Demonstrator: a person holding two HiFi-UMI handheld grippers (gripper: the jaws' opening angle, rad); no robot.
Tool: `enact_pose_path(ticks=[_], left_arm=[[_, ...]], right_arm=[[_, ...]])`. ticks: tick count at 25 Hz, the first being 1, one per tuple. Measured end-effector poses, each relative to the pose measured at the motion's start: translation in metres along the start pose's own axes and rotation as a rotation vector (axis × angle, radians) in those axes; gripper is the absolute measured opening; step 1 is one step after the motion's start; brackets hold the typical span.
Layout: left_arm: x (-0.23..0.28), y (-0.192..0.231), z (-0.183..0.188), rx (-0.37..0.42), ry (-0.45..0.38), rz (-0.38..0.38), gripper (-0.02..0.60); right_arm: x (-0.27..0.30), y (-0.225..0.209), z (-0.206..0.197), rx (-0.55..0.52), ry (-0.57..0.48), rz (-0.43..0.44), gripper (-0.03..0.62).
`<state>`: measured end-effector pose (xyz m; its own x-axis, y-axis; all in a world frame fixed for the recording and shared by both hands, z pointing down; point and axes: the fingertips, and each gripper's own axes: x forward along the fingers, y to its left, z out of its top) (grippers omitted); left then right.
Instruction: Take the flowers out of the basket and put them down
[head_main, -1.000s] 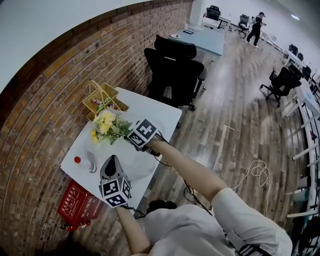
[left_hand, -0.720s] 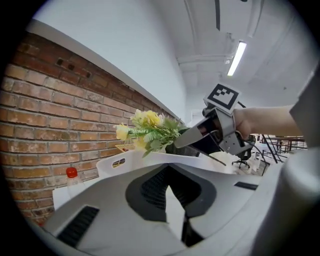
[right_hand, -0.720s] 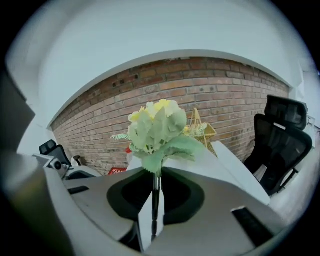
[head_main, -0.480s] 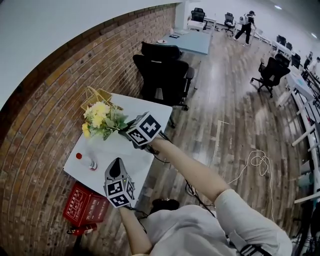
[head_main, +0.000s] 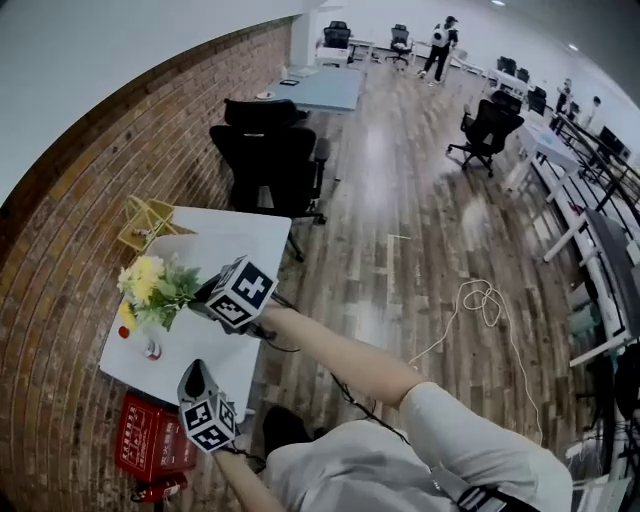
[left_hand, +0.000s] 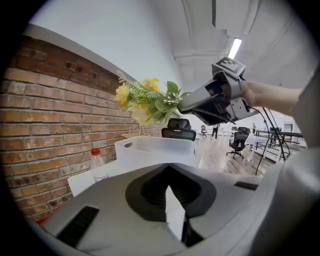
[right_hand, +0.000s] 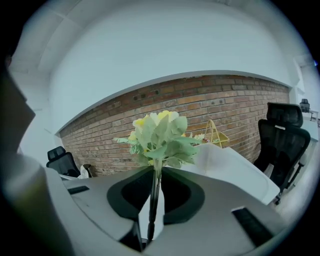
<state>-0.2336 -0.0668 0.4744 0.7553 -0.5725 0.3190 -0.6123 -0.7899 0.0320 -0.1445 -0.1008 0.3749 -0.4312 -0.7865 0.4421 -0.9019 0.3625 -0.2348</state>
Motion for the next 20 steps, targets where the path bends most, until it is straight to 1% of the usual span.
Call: enact_pose_path(ticks=[2, 4, 8, 10, 12, 15, 17, 20], left_arm=[[-0.001, 0.0, -0.007, 0.0, -0.013, -0.019, 0.025], [0.006, -0.01, -0.015, 0.007, -0.024, -0.063, 0.025], [0.02, -0.019, -0.025, 0.077, -0.004, -0.144, 0.025], [0.021, -0.017, -0.032, 0.091, 0.002, -0.184, 0.025], [0.014, -0.016, -0.037, 0.093, -0.003, -0.227, 0.025], [-0.01, -0.023, -0.037, 0.111, -0.021, -0.279, 0.025], [-0.022, -0.013, -0.043, 0.119, -0.004, -0.294, 0.025], [-0.022, 0.024, -0.057, 0.105, 0.028, -0.286, 0.025]], right_arm=[[-0.002, 0.008, -0.006, -0.011, -0.007, -0.019, 0.068], [-0.011, 0.01, -0.017, -0.018, -0.012, -0.053, 0.069], [-0.012, 0.01, -0.036, 0.021, -0.027, -0.106, 0.069], [0.001, 0.014, -0.047, 0.05, -0.031, -0.119, 0.067], [0.009, 0.021, -0.057, 0.068, -0.031, -0.145, 0.069], [-0.003, 0.039, -0.072, 0.077, -0.021, -0.2, 0.067], [0.003, 0.05, -0.082, 0.102, -0.031, -0.215, 0.068], [0.03, 0.052, -0.1, 0.155, -0.04, -0.248, 0.069]])
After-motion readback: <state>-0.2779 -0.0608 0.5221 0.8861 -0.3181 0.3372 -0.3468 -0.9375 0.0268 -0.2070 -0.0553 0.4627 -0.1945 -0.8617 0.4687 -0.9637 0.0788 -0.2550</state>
